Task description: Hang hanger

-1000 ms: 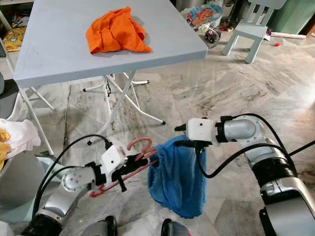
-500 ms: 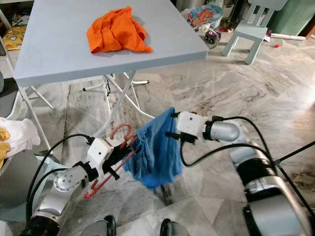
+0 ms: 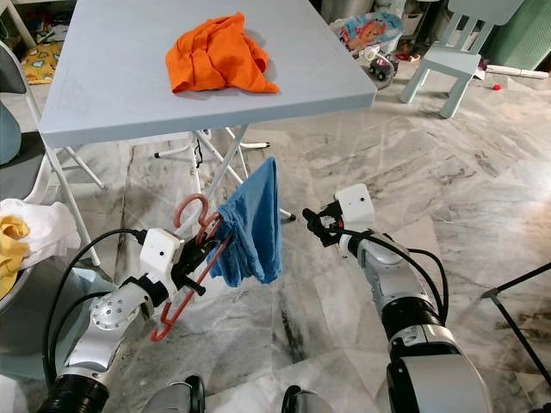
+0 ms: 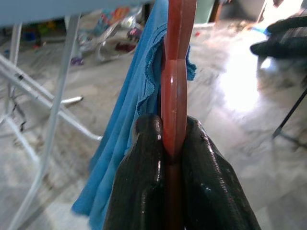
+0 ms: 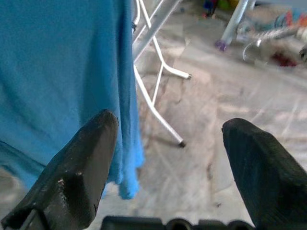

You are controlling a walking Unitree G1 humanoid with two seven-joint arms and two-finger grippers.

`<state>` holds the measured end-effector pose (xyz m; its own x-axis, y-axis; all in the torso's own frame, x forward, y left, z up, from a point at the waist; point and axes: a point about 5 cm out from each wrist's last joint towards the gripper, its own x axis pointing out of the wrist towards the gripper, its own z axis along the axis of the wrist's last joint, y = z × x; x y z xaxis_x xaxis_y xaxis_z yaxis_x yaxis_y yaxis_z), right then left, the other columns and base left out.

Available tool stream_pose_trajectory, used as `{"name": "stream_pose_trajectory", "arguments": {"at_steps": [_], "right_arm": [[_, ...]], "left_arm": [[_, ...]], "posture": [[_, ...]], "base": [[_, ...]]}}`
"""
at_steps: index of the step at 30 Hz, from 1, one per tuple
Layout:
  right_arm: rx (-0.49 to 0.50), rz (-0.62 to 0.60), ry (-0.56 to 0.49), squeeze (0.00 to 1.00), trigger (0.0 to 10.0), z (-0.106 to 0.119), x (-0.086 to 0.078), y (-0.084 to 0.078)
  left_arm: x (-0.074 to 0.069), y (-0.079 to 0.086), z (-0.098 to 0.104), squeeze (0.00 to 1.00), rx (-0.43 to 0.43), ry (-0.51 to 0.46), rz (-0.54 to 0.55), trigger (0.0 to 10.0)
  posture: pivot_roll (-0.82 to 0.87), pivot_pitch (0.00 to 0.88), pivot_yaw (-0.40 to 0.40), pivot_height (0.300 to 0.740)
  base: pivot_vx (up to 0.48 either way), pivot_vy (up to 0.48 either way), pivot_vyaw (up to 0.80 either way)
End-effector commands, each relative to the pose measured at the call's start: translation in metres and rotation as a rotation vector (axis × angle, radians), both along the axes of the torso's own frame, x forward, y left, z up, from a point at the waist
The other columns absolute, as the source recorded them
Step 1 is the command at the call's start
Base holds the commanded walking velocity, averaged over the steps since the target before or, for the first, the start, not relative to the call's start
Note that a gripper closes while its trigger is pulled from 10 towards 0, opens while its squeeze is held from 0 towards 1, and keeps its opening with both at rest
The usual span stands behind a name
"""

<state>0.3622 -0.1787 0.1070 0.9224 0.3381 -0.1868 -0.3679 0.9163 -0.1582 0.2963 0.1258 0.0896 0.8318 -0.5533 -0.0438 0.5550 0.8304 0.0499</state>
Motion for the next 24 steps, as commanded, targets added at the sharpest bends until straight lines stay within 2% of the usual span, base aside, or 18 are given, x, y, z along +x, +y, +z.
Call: {"name": "stream_pose_trajectory", "arguments": {"at_steps": [1, 3, 5, 6, 9, 10, 14, 20, 24], "right_arm": [[0.011, 0.065, -0.022, 0.0, 10.0, -0.001, -0.004, 0.009], [0.048, 0.093, -0.016, 0.0, 10.0, -0.001, -0.005, 0.014], [0.035, 0.116, -0.025, 0.0, 10.0, -0.001, -0.007, 0.018], [0.008, 0.175, -0.018, 0.0, 10.0, -0.004, -0.011, 0.025], [0.028, 0.286, -0.001, 0.0, 10.0, -0.005, -0.018, 0.031], [0.021, 0.284, -0.034, 0.0, 10.0, -0.003, -0.02, 0.03], [0.082, 0.243, -0.046, 0.0, 10.0, 0.0, -0.02, 0.025], [0.095, 0.104, -0.09, 0.0, 10.0, 0.008, -0.013, 0.017], [0.121, 0.132, -0.087, 0.0, 10.0, 0.009, -0.013, 0.029]], "left_arm": [[0.002, -0.013, 0.021, 0.0, -0.055, -0.055, -0.074, 0.0], [0.0, -0.016, 0.025, 0.0, -0.071, -0.055, -0.098, 0.0], [-0.001, -0.019, 0.028, 0.0, -0.08, -0.058, -0.122, 0.0], [-0.005, -0.023, 0.032, 0.0, -0.097, -0.05, -0.168, 0.0], [-0.009, -0.026, 0.034, 0.0, -0.11, -0.038, -0.217, 0.0], [-0.01, -0.026, 0.035, 0.0, -0.105, -0.029, -0.23, 0.0], [-0.012, -0.026, 0.035, 0.0, -0.102, -0.012, -0.252, 0.0], [-0.018, -0.031, 0.044, 0.0, -0.139, 0.005, -0.323, 0.0], [-0.022, -0.036, 0.049, 0.0, -0.145, 0.007, -0.362, 0.0]], "posture": [[0.09, 0.13, -0.035, 0.74], [0.09, 0.134, -0.033, 0.74], [0.09, 0.138, -0.031, 0.74], [0.09, 0.145, -0.029, 0.74], [0.09, 0.156, -0.027, 0.74], [0.09, 0.163, -0.024, 0.74], [0.09, 0.17, -0.024, 0.74], [0.09, 0.176, -0.023, 0.74], [0.09, 0.175, -0.02, 0.74]], "base": [[0.0, 0.0, 0.0], [0.0, 0.0, 0.0], [0.0, 0.0, 0.0], [0.0, 0.0, 0.0], [0.0, 0.0, 0.0], [0.0, 0.0, 0.0], [0.0, 0.0, 0.0], [0.0, 0.0, 0.0], [0.0, 0.0, 0.0]]}}
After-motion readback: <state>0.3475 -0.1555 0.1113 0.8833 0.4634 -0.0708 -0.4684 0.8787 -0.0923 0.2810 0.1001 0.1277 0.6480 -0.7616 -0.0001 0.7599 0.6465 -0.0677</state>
